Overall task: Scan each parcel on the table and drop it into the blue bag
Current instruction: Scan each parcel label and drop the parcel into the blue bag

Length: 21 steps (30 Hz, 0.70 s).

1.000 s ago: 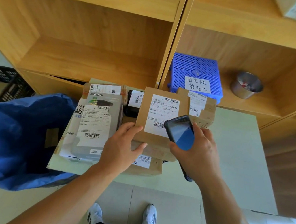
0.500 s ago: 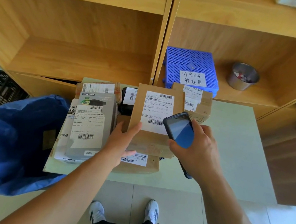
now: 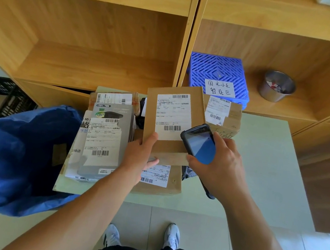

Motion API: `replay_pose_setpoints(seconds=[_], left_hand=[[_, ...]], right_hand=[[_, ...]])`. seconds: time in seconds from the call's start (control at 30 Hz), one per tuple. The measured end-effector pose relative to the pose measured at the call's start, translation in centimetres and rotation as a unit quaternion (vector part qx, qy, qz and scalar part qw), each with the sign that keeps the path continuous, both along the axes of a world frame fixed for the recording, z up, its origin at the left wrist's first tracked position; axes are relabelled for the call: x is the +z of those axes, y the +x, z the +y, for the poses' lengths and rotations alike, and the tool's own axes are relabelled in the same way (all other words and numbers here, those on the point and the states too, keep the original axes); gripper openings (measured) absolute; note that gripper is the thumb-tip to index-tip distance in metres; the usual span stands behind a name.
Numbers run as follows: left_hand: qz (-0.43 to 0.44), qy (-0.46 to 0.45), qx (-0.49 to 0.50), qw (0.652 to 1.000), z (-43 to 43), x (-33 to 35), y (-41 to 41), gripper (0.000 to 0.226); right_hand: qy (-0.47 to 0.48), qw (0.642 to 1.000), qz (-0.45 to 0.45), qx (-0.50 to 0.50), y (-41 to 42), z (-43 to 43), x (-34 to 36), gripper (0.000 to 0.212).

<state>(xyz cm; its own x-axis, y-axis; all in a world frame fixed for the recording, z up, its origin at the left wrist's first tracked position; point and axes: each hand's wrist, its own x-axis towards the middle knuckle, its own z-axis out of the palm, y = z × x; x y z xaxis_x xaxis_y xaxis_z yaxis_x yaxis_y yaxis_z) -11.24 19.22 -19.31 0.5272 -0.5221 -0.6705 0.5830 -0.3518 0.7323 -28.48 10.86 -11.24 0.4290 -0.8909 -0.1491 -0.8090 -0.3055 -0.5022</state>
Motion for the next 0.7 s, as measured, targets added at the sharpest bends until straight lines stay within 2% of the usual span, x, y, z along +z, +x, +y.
replay_pose_setpoints(seconds=[0.1, 0.17, 0.27, 0.33, 0.4, 0.47, 0.7], left_hand=[[-0.072, -0.034, 0.027, 0.996, -0.1, 0.8, 0.4, 0.016], [-0.182, -0.041, 0.016, 0.982, 0.0, 1.3, 1.2, 0.016], [-0.362, -0.016, -0.022, 0.932, 0.2, 2.7, 2.6, 0.024], [-0.429, -0.005, -0.016, 0.903, 0.4, 3.6, 3.5, 0.039], [-0.471, -0.001, -0.001, 0.882, 0.7, 4.2, 4.6, 0.052], [-0.495, -0.003, 0.007, 0.869, 1.2, 4.5, 5.4, 0.053], [-0.510, 0.002, 0.062, 0.858, 3.5, 4.9, 7.2, 0.053]], right_hand=[[-0.003, 1.000, -0.002, 0.002, 0.4, 0.1, 0.2, 0.089], [-0.006, 1.000, -0.004, 0.009, 0.9, 0.2, 0.7, 0.090], [-0.010, 1.000, -0.015, 0.019, 2.0, 0.4, 1.7, 0.089], [-0.012, 0.999, -0.017, 0.030, 2.8, 0.8, 2.3, 0.090], [-0.012, 0.999, -0.012, 0.047, 3.7, 1.3, 3.0, 0.091], [-0.012, 0.997, -0.006, 0.070, 4.5, 1.9, 3.6, 0.089], [0.015, 0.994, 0.005, 0.112, 6.2, 3.6, 4.4, 0.087]])
